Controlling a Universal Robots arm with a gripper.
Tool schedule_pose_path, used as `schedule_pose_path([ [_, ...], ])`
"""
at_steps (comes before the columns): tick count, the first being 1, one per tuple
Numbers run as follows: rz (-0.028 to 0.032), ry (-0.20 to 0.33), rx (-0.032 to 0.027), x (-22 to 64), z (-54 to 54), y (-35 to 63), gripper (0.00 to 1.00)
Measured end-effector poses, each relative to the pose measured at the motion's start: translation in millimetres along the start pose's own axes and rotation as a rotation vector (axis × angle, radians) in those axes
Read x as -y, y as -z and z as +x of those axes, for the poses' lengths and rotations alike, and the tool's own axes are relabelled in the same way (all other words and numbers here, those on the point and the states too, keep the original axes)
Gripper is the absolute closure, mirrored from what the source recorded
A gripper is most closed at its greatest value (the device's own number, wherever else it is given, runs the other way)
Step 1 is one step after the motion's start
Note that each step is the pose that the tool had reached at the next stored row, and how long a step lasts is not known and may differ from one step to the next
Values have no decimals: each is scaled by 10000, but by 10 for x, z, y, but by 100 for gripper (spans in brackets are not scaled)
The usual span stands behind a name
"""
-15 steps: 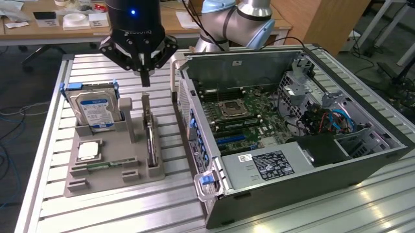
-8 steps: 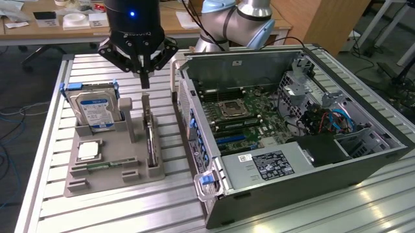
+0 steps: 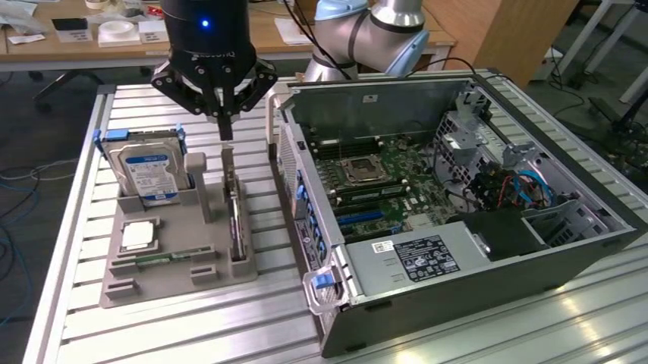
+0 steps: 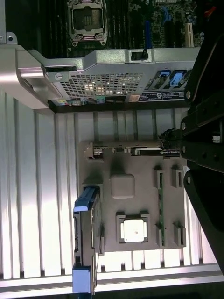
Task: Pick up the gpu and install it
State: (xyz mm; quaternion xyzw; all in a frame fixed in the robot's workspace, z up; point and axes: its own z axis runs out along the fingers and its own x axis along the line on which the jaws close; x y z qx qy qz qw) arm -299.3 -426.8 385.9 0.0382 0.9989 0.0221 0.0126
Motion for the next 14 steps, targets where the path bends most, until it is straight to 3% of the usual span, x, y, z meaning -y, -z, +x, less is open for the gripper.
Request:
schedule_pose_path([
  [12, 0, 1, 0, 3, 0, 0, 89],
  [14, 1, 2, 1, 46, -3, 2, 89],
])
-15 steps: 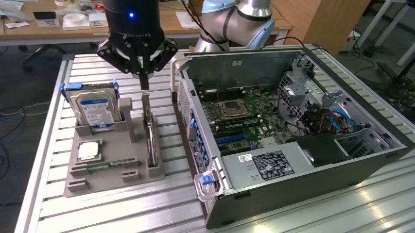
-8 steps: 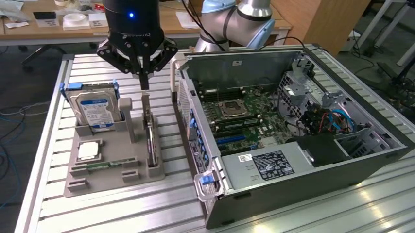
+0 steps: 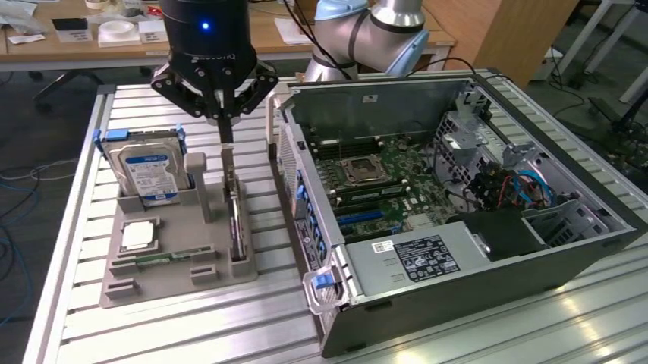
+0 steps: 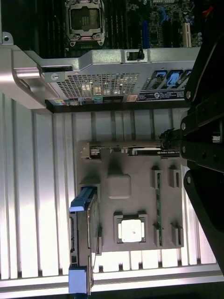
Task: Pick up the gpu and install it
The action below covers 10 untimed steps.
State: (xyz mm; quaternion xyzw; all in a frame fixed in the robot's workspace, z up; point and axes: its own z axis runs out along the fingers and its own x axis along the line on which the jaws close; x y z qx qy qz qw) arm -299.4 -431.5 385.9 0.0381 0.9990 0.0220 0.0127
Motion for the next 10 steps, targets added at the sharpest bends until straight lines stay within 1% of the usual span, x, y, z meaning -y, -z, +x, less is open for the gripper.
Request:
schedule_pose_path([
  [10, -1, 0, 0, 2, 26, -2, 89],
])
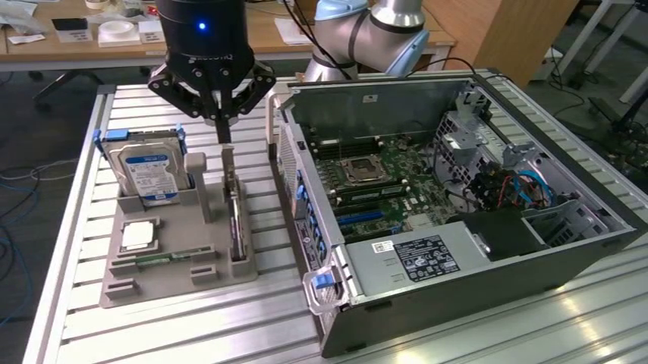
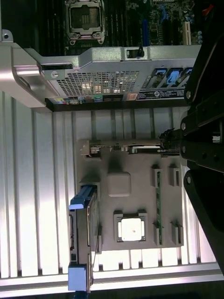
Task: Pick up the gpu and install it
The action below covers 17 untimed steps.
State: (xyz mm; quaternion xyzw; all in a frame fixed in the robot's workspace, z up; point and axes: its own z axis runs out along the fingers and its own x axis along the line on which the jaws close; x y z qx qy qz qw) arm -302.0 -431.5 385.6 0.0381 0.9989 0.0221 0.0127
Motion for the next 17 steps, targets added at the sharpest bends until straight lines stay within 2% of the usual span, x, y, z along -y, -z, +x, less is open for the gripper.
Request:
schedule_pose_path([
  [7, 0, 1, 0, 11, 71, 0, 89],
  [17, 1, -1, -1, 193, 79, 9, 89],
])
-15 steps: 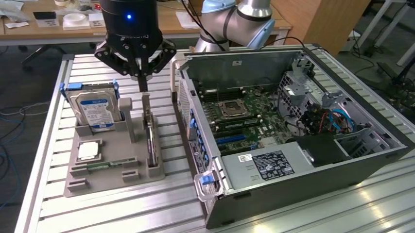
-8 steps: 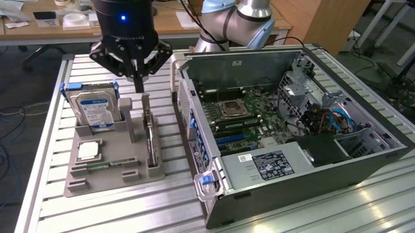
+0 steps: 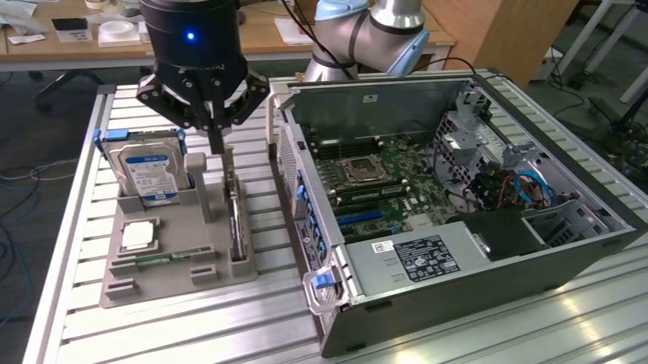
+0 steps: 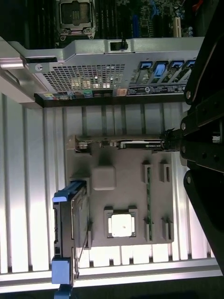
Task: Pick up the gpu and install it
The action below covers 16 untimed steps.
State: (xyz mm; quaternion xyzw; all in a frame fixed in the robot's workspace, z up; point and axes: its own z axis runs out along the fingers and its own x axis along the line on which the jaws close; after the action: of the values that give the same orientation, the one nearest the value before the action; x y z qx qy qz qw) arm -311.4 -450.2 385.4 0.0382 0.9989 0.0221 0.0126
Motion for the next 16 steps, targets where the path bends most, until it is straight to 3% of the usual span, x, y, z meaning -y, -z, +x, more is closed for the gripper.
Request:
schedule_pose_path([
  [16, -1, 1, 0, 13, 2, 1, 89],
])
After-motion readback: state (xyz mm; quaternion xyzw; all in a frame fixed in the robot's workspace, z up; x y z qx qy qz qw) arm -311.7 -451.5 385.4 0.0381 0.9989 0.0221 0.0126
